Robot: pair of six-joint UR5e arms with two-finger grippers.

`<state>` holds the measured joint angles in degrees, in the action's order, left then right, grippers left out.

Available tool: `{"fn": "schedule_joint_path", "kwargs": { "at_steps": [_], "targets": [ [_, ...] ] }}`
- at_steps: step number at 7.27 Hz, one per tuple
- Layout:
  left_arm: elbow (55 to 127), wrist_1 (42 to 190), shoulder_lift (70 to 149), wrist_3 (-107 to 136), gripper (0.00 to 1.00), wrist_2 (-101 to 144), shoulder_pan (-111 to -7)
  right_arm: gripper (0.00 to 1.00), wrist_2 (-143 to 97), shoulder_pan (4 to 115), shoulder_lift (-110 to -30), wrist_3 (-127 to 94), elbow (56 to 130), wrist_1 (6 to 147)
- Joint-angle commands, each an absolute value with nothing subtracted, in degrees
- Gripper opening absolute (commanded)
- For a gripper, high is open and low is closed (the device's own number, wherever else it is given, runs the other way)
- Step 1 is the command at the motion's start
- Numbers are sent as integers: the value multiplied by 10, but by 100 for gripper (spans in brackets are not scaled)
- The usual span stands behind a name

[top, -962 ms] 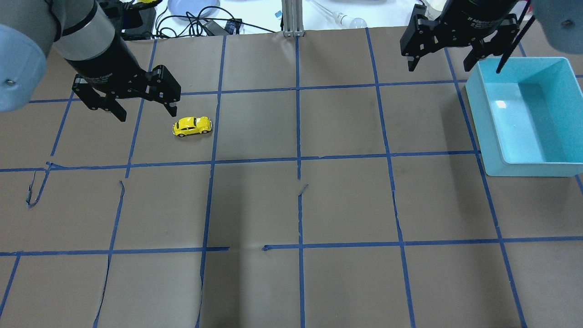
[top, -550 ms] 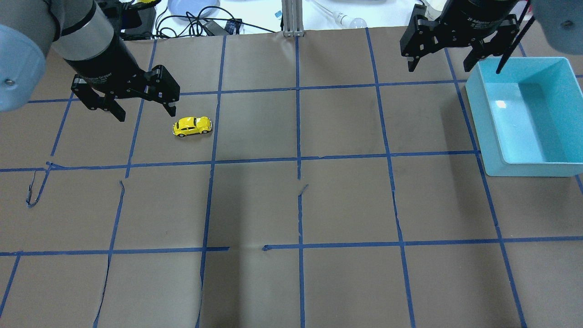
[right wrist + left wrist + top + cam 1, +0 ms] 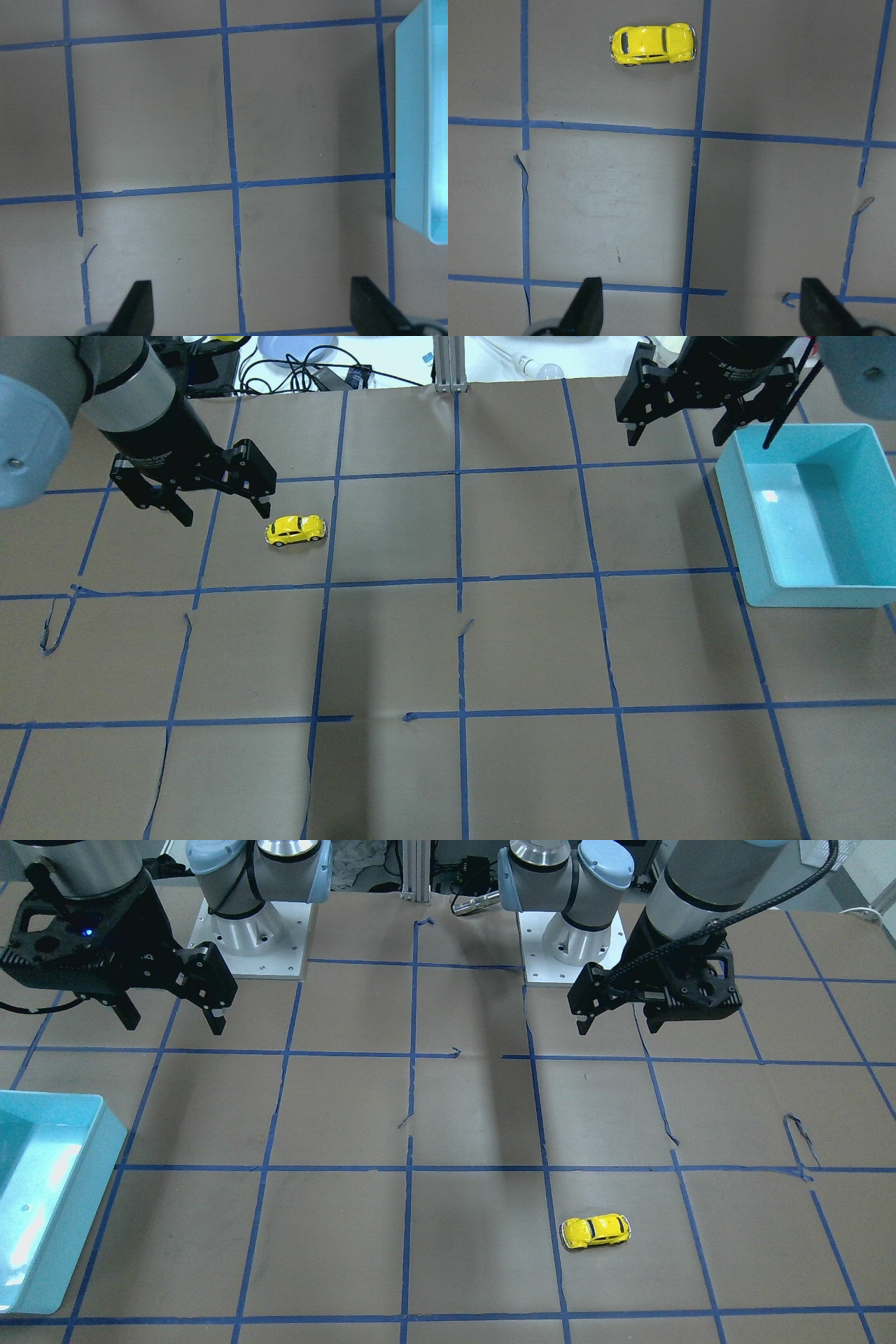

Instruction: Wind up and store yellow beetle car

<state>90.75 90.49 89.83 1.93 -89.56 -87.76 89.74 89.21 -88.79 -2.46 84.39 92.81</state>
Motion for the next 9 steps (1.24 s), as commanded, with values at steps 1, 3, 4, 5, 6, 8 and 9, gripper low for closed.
{"fn": "schedule_joint_path", "kwargs": {
  "at_steps": [1, 3, 4, 5, 6, 8, 9],
  "targets": [
    [908, 902, 901, 19, 100, -896, -877, 100, 897, 891, -891, -25, 847, 928],
    [909, 904, 901, 19, 100, -897, -875, 100, 897, 892, -892, -25, 847, 928],
    [910, 905, 901, 18, 100, -897, -874, 100, 897, 891, -892, -25, 847, 927],
    [909, 904, 901, 18, 100, -897, -874, 100, 897, 892, -892, -25, 847, 928],
    [909, 898, 902, 19, 100, -896, -872, 100, 897, 891, -892, -25, 847, 928],
    [909, 896, 904, 18, 100, -895, -861, 100, 897, 892, -892, -25, 847, 928],
    [909, 896, 904, 18, 100, -895, -861, 100, 897, 892, -893, -25, 848, 927]
  ]
}}
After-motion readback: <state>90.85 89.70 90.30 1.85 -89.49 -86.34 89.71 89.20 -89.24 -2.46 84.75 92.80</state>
